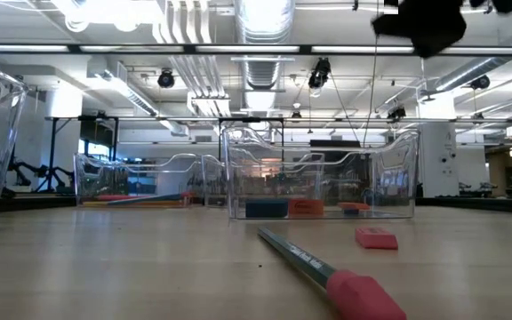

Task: Sort crayons/erasers/pens/pencils in bins
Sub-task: Put the pink eraser into the middle transparent bin

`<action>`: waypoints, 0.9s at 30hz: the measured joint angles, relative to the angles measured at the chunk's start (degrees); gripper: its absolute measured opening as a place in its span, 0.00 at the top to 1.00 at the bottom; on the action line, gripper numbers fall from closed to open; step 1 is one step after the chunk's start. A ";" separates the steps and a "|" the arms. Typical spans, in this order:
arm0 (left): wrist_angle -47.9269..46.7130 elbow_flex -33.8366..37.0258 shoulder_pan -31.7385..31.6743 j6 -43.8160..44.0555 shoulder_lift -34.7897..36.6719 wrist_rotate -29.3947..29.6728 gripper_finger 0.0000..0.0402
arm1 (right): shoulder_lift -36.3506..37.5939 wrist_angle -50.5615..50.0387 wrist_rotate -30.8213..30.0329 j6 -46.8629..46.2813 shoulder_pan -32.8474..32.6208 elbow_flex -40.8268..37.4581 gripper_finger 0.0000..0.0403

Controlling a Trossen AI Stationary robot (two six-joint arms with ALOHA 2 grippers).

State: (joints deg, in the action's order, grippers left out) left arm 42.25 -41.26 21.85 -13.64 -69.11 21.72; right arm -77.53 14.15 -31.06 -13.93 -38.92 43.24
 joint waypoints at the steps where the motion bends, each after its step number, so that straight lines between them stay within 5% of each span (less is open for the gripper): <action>1: 0.03 0.52 0.29 0.12 0.03 0.45 0.61 | -1.04 -0.29 0.00 -0.61 0.10 0.01 0.39; 9: -2.40 2.75 0.80 2.39 -0.26 5.91 0.61 | -9.93 -0.61 0.02 -10.19 0.97 0.01 0.39; 18: -2.39 3.50 0.78 4.03 -0.10 6.11 0.61 | -19.70 -0.63 4.14 -26.31 5.78 -0.04 0.39; 27: -2.40 3.52 0.78 4.43 -0.35 6.09 0.61 | -23.59 0.53 3.51 -32.78 7.09 -0.13 0.39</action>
State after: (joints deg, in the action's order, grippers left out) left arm 39.85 -37.74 22.64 -9.21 -69.46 27.81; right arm -101.12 14.68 -27.55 -46.71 -31.83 43.11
